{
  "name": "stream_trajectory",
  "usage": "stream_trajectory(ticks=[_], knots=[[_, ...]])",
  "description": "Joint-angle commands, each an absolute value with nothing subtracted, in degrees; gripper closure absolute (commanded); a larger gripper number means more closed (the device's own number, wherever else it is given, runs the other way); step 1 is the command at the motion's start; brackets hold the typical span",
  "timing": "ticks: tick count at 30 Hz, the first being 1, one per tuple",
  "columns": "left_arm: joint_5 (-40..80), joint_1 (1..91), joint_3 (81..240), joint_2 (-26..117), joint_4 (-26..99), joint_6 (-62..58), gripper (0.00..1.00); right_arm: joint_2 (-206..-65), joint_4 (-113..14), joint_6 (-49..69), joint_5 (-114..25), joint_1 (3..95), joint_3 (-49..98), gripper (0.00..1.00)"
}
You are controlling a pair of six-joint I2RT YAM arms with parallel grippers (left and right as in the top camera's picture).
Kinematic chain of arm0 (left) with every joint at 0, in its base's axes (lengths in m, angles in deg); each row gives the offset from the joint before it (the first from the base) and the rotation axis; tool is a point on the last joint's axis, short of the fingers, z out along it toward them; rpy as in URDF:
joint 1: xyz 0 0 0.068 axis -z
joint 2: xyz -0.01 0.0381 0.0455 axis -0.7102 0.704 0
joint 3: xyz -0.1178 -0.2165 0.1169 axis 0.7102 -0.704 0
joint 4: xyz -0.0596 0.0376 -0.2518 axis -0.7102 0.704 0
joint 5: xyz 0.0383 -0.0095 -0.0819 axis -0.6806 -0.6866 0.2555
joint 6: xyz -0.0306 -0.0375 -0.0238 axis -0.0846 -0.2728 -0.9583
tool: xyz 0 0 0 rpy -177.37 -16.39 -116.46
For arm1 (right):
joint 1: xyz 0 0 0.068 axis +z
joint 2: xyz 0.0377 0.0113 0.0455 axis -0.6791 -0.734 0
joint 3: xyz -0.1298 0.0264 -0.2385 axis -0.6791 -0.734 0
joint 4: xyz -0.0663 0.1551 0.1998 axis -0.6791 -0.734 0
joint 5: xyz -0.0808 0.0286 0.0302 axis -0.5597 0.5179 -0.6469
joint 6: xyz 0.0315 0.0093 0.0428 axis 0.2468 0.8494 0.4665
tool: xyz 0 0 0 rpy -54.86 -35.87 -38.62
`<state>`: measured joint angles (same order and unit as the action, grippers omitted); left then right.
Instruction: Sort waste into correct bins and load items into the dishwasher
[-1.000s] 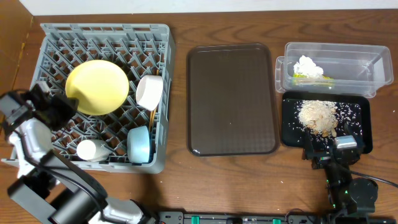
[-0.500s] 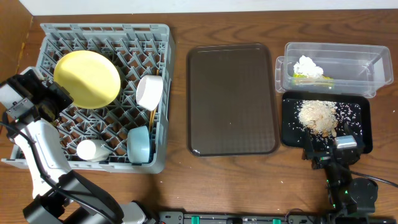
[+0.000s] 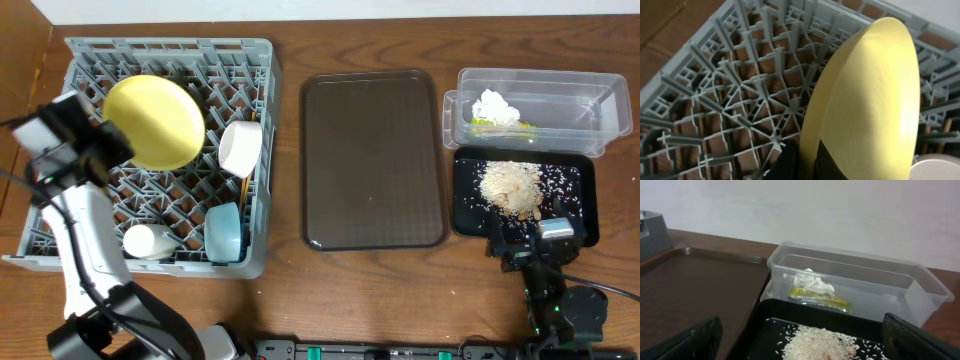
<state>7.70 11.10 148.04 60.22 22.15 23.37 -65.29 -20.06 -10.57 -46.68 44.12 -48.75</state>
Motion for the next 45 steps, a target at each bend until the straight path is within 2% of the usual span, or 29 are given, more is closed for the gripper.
stream_trajectory(ticks=[1, 6, 10, 23, 26, 27, 29, 31, 37, 45], knots=[[-3.1, 16.5, 148.3, 58.5, 22.6, 27.5, 0.92, -65.0, -20.1, -11.2, -46.4, 43.9, -48.9, 0.01], [-15.9, 23.2, 148.3, 58.5, 22.9, 28.8, 0.92, -65.0, -20.1, -11.2, -46.4, 43.9, -48.9, 0.01], [-21.6, 26.1, 148.3, 58.5, 22.9, 29.7, 0.92, -65.0, -20.1, -11.2, -46.4, 43.9, -48.9, 0.01], [-29.5, 26.1, 148.3, 58.5, 22.7, 29.4, 0.92, -65.0, -20.1, -11.2, -46.4, 43.9, -48.9, 0.01], [-29.2, 26.1, 148.3, 58.5, 23.7, 24.9, 0.92, -65.0, -20.1, -11.2, -46.4, 43.9, -48.9, 0.01], [-28.6, 26.1, 148.3, 58.5, 24.4, 22.8, 0.85, -65.0, -20.1, -11.2, -46.4, 43.9, -48.9, 0.01], [-25.5, 25.5, 148.3, 58.5, 26.2, 18.6, 0.54, -65.0, -20.1, -11.2, -46.4, 43.9, -48.9, 0.01], [-20.0, 24.4, 148.3, 58.5, 28.6, 14.3, 0.42, -65.0, -20.1, -11.2, -46.4, 43.9, -48.9, 0.01], [-1.9, 18.5, 148.3, 58.6, 37.2, 1.5, 0.40, -65.0, -20.1, -11.2, -46.4, 43.9, -48.9, 0.01], [2.6, 16.4, 147.7, 59.9, 41.8, -5.8, 0.36, -65.0, -20.1, -11.2, -46.4, 43.9, -48.9, 0.01]])
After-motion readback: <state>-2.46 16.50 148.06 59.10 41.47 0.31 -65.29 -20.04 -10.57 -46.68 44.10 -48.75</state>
